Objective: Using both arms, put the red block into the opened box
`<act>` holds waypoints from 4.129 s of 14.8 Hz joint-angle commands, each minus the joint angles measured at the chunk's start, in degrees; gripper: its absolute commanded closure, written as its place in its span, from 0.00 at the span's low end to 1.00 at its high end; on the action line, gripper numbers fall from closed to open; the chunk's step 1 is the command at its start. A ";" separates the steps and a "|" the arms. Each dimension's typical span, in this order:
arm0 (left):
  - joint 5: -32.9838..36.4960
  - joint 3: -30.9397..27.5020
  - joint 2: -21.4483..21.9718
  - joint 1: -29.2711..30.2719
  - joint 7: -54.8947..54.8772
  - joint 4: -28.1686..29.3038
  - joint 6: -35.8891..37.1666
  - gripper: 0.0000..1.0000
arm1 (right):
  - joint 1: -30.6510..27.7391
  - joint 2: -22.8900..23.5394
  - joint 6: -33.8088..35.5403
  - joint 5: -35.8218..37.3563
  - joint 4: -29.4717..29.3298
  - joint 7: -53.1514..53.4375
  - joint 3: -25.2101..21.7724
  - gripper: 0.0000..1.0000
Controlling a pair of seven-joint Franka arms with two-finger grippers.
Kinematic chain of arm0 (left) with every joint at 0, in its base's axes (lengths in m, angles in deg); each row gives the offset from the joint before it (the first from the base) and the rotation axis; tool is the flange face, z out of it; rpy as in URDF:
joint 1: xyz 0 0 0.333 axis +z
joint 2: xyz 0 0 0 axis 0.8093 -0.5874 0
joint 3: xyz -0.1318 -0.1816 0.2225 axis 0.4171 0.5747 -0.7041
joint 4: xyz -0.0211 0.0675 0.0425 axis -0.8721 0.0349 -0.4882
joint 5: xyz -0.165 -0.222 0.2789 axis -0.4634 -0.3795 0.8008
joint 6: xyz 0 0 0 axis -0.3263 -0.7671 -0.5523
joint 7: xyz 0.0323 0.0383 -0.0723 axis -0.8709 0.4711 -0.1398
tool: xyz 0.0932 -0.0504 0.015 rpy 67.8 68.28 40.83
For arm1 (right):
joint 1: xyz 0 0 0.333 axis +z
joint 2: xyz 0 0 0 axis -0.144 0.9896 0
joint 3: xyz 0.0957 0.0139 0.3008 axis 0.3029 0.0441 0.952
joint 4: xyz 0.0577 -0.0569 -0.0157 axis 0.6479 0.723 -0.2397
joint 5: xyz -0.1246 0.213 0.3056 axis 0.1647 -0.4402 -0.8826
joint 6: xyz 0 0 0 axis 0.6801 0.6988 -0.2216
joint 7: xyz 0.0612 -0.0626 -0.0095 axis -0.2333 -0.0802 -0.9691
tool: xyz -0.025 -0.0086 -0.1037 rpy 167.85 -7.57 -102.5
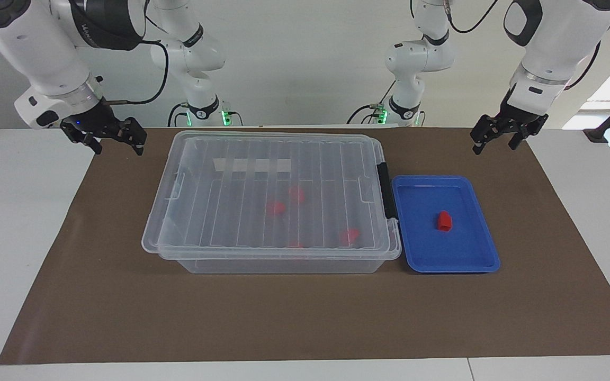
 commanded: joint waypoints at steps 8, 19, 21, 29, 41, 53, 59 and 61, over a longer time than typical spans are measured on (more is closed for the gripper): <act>-0.84 0.30 -0.36 0.77 -0.66 -1.04 1.23 0.00 | -0.03 0.32 -15.38 -1.55 12.44 10.53 8.93 0.00; -0.84 0.30 -0.36 0.77 -0.66 -1.04 1.23 0.00 | -2.23 -2.75 -19.26 -0.41 22.64 3.58 8.49 0.00; -0.84 0.30 -0.36 0.77 -0.66 -1.04 1.23 0.00 | -2.41 -3.98 -20.31 -0.41 25.36 3.49 8.41 0.00; -0.84 0.30 -0.36 0.77 -0.66 -0.96 1.23 0.00 | -4.77 -4.86 -20.75 1.17 27.30 -1.51 7.62 0.00; -0.84 0.30 -0.36 0.77 -0.66 -1.05 1.23 0.00 | -5.74 -5.13 -22.42 3.71 28.36 -10.38 2.17 0.00; -0.84 0.30 -0.36 0.77 -0.66 -0.96 1.23 0.00 | -7.50 -4.78 -25.32 4.95 28.36 -20.23 -2.40 0.00; -0.84 0.30 -0.36 0.33 -0.66 -0.78 0.10 0.00 | -9.08 -4.51 -26.20 4.95 28.10 -23.31 -2.67 0.00; -0.84 0.30 0.34 0.77 -1.28 2.10 -3.23 0.00 | -10.05 -4.42 -26.20 4.95 27.92 -24.54 -2.67 0.00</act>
